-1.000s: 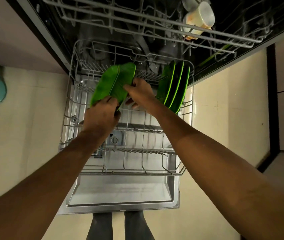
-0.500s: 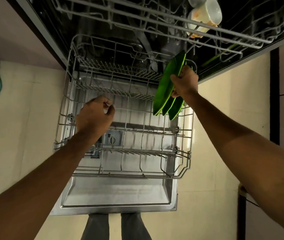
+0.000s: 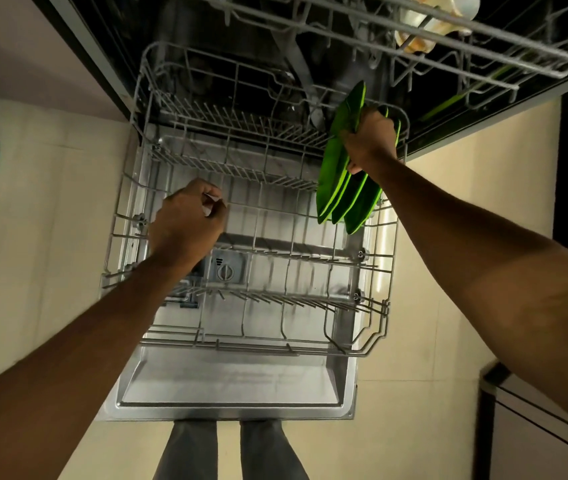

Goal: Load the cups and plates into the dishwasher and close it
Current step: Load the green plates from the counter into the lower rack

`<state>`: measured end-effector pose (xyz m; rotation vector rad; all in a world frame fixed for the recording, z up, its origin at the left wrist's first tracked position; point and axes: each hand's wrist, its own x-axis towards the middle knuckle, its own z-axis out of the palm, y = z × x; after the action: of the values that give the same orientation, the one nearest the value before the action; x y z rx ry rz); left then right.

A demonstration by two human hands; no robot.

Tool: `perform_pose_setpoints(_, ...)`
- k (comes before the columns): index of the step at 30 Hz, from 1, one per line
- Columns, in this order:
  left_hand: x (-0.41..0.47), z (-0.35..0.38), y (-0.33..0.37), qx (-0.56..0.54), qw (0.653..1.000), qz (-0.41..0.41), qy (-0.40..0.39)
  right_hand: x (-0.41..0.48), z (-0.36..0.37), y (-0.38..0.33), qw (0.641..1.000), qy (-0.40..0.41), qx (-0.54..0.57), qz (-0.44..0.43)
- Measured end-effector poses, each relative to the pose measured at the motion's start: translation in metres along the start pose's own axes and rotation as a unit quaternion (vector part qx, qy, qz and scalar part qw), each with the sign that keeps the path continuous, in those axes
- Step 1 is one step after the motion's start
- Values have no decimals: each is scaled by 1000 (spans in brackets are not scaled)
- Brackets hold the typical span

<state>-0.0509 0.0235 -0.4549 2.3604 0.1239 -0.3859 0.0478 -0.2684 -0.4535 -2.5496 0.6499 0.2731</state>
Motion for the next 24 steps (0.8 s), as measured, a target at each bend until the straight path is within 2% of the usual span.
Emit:
perform_pose_setpoints(10, -1, 12, -17, -25, 998, 50, -10, 2, 22, 1, 999, 5, -47, 27)
perform_pose_setpoints(16, -7, 11, -7, -27, 998, 55, -27, -11, 21, 4, 999, 6, -15, 33)
perform_pose_setpoints(24, -28, -17, 26, 11, 997, 55, -53, -74, 0, 1, 998, 42, 38, -25)
